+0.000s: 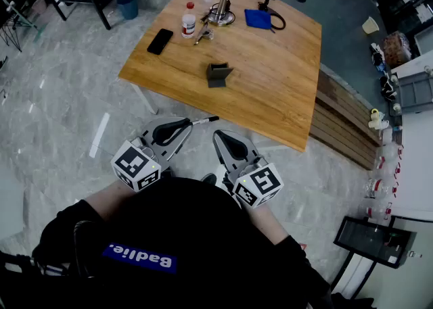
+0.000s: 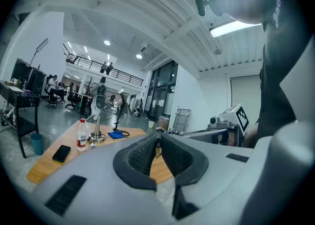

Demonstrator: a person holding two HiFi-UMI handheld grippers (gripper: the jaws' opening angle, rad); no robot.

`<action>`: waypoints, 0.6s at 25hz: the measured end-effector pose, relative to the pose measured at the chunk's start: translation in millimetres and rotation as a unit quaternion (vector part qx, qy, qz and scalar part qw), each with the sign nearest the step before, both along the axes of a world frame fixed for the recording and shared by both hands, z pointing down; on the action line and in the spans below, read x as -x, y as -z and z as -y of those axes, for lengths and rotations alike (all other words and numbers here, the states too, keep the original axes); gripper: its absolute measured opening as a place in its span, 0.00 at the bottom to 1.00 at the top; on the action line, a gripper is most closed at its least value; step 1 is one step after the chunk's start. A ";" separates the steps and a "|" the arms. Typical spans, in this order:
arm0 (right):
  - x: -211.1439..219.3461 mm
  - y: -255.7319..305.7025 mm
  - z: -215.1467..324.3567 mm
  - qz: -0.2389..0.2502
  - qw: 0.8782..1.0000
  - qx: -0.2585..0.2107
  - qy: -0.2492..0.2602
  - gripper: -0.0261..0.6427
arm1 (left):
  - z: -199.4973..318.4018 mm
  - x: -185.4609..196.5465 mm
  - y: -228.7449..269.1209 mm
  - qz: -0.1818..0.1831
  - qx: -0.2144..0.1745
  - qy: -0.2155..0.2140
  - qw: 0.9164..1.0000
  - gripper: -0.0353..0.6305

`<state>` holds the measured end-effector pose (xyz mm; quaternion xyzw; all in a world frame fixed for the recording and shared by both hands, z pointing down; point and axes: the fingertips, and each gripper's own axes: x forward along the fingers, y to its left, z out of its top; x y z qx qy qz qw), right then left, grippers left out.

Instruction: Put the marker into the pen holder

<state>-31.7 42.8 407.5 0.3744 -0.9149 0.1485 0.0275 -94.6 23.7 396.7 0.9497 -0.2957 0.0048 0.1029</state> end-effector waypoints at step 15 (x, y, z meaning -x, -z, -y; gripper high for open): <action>-9.8 2.7 3.5 0.004 1.000 -0.003 0.009 0.05 | 4.1 -14.0 -0.4 0.009 0.000 -0.006 1.000 0.12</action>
